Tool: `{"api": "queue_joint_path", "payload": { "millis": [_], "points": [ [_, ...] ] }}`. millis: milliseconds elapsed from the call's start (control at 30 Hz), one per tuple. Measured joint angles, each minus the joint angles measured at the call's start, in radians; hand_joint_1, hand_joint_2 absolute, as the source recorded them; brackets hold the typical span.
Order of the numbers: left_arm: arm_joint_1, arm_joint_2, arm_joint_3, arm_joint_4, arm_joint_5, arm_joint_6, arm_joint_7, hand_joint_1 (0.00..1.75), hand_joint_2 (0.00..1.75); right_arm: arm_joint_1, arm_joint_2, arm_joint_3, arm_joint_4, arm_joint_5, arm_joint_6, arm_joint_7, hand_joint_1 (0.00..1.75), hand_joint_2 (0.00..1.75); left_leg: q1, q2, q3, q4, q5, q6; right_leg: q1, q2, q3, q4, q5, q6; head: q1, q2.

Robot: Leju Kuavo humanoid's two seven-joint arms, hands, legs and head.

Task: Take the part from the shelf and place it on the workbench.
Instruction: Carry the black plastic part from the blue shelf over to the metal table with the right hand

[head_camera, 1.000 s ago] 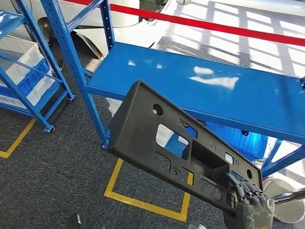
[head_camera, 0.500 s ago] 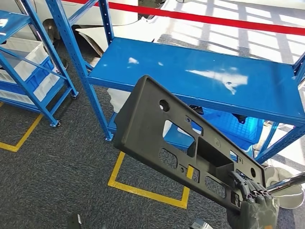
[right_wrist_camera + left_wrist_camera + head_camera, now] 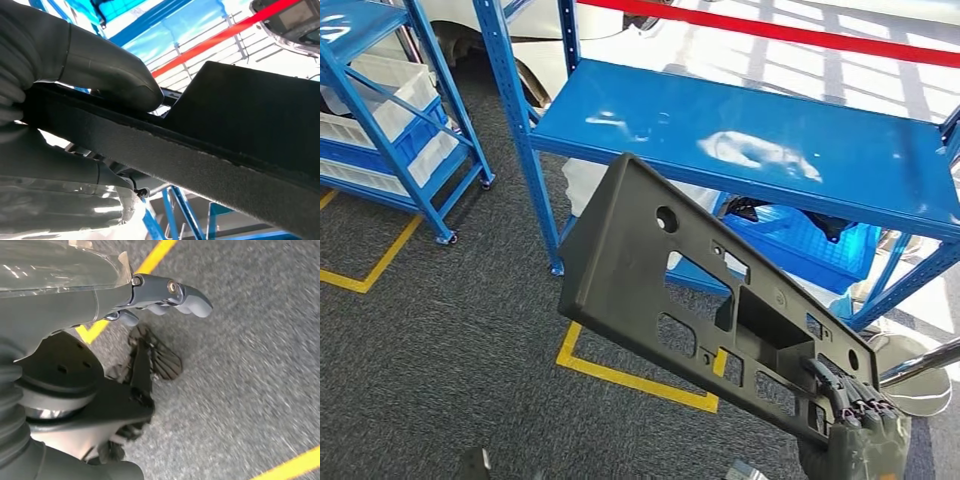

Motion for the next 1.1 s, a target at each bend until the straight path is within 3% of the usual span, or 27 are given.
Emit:
{"api": "queue_joint_path", "payload": {
  "millis": [33, 67, 100, 167, 200, 267, 333, 367, 400, 467, 500, 533, 567, 600, 667, 733, 767, 833, 867, 933, 1000, 1033, 1067, 1100],
  "points": [
    [0.0, 0.0, 0.0, 0.0, 0.0, 0.0, 0.0, 0.0, 1.75, 0.0, 0.004, -0.003, 0.0, -0.005, 0.0, -0.002, 1.75, 1.75, -0.001, 0.001, -0.014, 0.002, 0.01, 0.0, -0.001, 0.0, 0.004, 0.036, -0.005, 0.002, 0.0, 0.0],
    [0.0, 0.0, 0.0, 0.0, 0.0, 0.0, 0.0, 0.0, 1.75, 0.0, 0.008, -0.007, 0.0, -0.01, 0.0, -0.005, 1.75, 1.75, -0.001, 0.001, -0.028, 0.004, 0.019, -0.001, -0.002, 0.0, 0.024, 0.037, 0.012, 0.002, 0.0, 0.0],
    [0.0, 0.0, 0.0, 0.0, 0.0, 0.0, 0.0, 0.0, 1.75, 0.0, 0.012, -0.01, 0.0, -0.017, 0.0, -0.007, 1.75, 1.75, -0.002, 0.001, -0.04, 0.005, 0.028, -0.003, -0.002, 0.0, 0.061, 0.001, 0.04, 0.001, 0.0, 0.0],
    [0.0, 0.0, 0.0, 0.0, 0.0, 0.0, 0.0, 0.0, 1.75, -0.001, 0.019, -0.018, -0.001, -0.032, 0.0, -0.016, 1.75, 1.75, -0.003, 0.0, -0.057, 0.007, 0.044, -0.008, 0.0, 0.003, 0.17, -0.15, 0.083, -0.007, 0.0, 0.0],
    [0.0, 0.0, 0.0, 0.0, 0.0, 0.0, 0.0, 0.0, 1.75, -0.002, 0.024, -0.022, -0.003, -0.04, 0.0, -0.022, 1.75, 1.75, -0.004, -0.001, -0.062, 0.007, 0.053, -0.012, 0.002, 0.005, 0.218, -0.226, 0.086, -0.014, -0.001, 0.0],
    [0.0, 0.0, 0.0, 0.0, 0.0, 0.0, 0.0, 0.0, 1.75, -0.003, 0.033, -0.031, -0.007, -0.053, 0.0, -0.032, 1.75, 1.75, -0.005, -0.001, -0.07, 0.005, 0.071, -0.023, 0.007, 0.009, 0.263, -0.308, 0.08, -0.028, -0.002, 0.0],
    [0.001, 0.0, 0.001, 0.0, 0.0, 0.0, 0.0, 0.0, 1.75, -0.002, 0.04, -0.038, -0.009, -0.063, 0.0, -0.039, 1.75, 1.75, -0.002, -0.003, -0.079, 0.005, 0.078, -0.036, 0.008, 0.006, 0.253, -0.316, 0.093, -0.042, -0.002, 0.0],
    [0.001, 0.0, 0.001, 0.0, 0.0, 0.0, 0.0, 0.0, 1.75, -0.002, 0.044, -0.041, -0.009, -0.071, 0.0, -0.045, 1.75, 1.75, -0.002, -0.004, -0.087, 0.017, 0.058, -0.042, 0.007, 0.004, 0.243, -0.317, 0.104, -0.05, -0.002, 0.0],
    [0.001, 0.0, 0.001, 0.0, 0.0, 0.0, 0.0, 0.0, 1.75, -0.001, 0.048, -0.045, -0.01, -0.082, 0.0, -0.054, 1.75, 1.75, -0.002, -0.006, -0.098, 0.046, 0.02, -0.046, 0.006, 0.001, 0.23, -0.319, 0.116, -0.058, -0.003, 0.0],
    [0.001, 0.001, 0.002, 0.0, 0.0, 0.0, 0.0, 0.0, 1.75, 0.0, 0.059, -0.054, -0.011, -0.114, 0.0, -0.083, 1.75, 1.75, -0.001, -0.007, -0.125, 0.159, -0.084, -0.051, 0.008, -0.001, 0.197, -0.315, 0.138, -0.067, -0.004, 0.0],
    [0.001, 0.001, 0.002, 0.0, 0.0, 0.0, -0.001, 0.0, 1.75, 0.002, 0.064, -0.059, -0.012, -0.128, 0.0, -0.096, 1.75, 1.75, -0.001, -0.007, -0.136, 0.222, -0.118, -0.052, 0.009, -0.002, 0.18, -0.31, 0.147, -0.068, -0.004, 0.0],
    [0.001, 0.001, 0.002, 0.0, 0.0, 0.0, -0.001, 0.0, 1.75, 0.002, 0.068, -0.064, -0.012, -0.14, 0.0, -0.107, 1.75, 1.75, -0.001, -0.007, -0.138, 0.268, -0.128, -0.053, 0.011, -0.002, 0.162, -0.303, 0.155, -0.069, -0.004, 0.0],
    [0.001, 0.001, 0.002, 0.0, 0.0, 0.0, -0.001, 0.0, 1.75, 0.003, 0.071, -0.069, -0.012, -0.148, 0.0, -0.114, 1.75, 1.75, -0.001, -0.007, -0.127, 0.283, -0.115, -0.052, 0.012, -0.002, 0.143, -0.295, 0.162, -0.068, -0.004, 0.0],
    [0.001, 0.001, 0.002, 0.0, 0.0, 0.0, -0.001, 0.0, 1.75, 0.004, 0.073, -0.073, -0.012, -0.152, 0.0, -0.117, 1.75, 1.75, -0.001, -0.007, -0.101, 0.264, -0.087, -0.05, 0.013, -0.002, 0.125, -0.285, 0.167, -0.067, -0.004, 0.0],
    [0.0, 0.001, 0.002, 0.0, 0.0, 0.0, -0.002, 0.0, 1.75, 0.006, 0.076, -0.079, -0.012, -0.158, 0.0, -0.121, 1.75, 1.75, -0.002, -0.007, -0.011, 0.144, -0.042, -0.045, 0.014, -0.001, 0.093, -0.261, 0.174, -0.062, -0.004, 0.0],
    [0.0, 0.001, 0.002, 0.0, 0.0, 0.0, -0.005, 0.0, 1.75, 0.008, 0.077, -0.083, -0.011, -0.163, 0.0, -0.122, 1.75, 1.75, -0.004, -0.007, 0.061, 0.028, -0.048, -0.038, 0.016, 0.0, 0.072, -0.242, 0.181, -0.054, -0.004, 0.0],
    [0.0, 0.001, 0.002, 0.0, 0.0, 0.0, -0.006, 0.0, 1.75, 0.009, 0.077, -0.085, -0.011, -0.166, 0.0, -0.122, 1.75, 1.75, -0.006, -0.007, 0.073, 0.001, -0.057, -0.034, 0.017, 0.0, 0.065, -0.238, 0.186, -0.049, -0.003, 0.0],
    [0.0, 0.0, 0.003, 0.0, 0.0, 0.0, -0.008, 0.0, 1.75, 0.011, 0.078, -0.088, -0.011, -0.172, 0.0, -0.122, 1.75, 1.75, -0.006, -0.005, 0.068, -0.009, -0.054, -0.022, 0.015, 0.002, 0.058, -0.234, 0.194, -0.037, -0.003, 0.0],
    [0.0, -0.001, 0.003, 0.0, 0.0, 0.001, -0.009, 0.0, 1.75, 0.012, 0.078, -0.089, -0.01, -0.175, 0.0, -0.122, 1.75, 1.75, -0.004, -0.003, 0.064, -0.01, -0.047, -0.014, 0.014, 0.004, 0.052, -0.224, 0.185, -0.031, -0.002, 0.0],
    [-0.001, -0.003, 0.003, 0.0, 0.0, 0.003, -0.007, 0.0, 1.75, 0.013, 0.078, -0.09, -0.009, -0.177, 0.0, -0.122, 1.75, 1.75, 0.0, 0.002, 0.054, -0.012, -0.033, -0.002, 0.009, 0.006, 0.024, -0.152, 0.127, -0.016, -0.001, 0.0],
    [-0.001, -0.003, 0.003, 0.0, 0.0, 0.007, -0.005, 0.0, 1.75, 0.015, 0.078, -0.09, -0.006, -0.179, 0.0, -0.121, 1.75, 1.75, 0.0, 0.008, 0.04, -0.011, -0.022, 0.002, 0.003, 0.006, -0.019, -0.02, 0.052, -0.005, -0.001, 0.0],
    [-0.001, -0.003, 0.003, 0.0, 0.0, 0.009, -0.004, 0.0, 1.75, 0.017, 0.078, -0.09, -0.004, -0.181, 0.0, -0.12, 1.75, 1.75, -0.001, 0.011, 0.034, -0.01, -0.018, 0.002, 0.001, 0.006, -0.03, 0.028, 0.033, -0.001, -0.001, 0.0],
    [-0.001, -0.003, 0.003, 0.0, 0.0, 0.01, -0.003, 0.0, 1.75, 0.018, 0.078, -0.09, -0.002, -0.182, 0.0, -0.119, 1.75, 1.75, -0.001, 0.014, 0.03, -0.01, -0.015, 0.001, 0.0, 0.005, -0.022, 0.038, 0.034, 0.001, -0.001, 0.0],
    [-0.001, -0.003, 0.003, 0.0, 0.0, 0.011, -0.002, 0.0, 1.75, 0.018, 0.078, -0.09, 0.0, -0.184, 0.0, -0.119, 1.75, 1.75, -0.001, 0.016, 0.028, -0.01, -0.013, 0.0, -0.001, 0.005, 0.005, 0.006, 0.052, 0.001, -0.001, 0.0]
  ]
}}
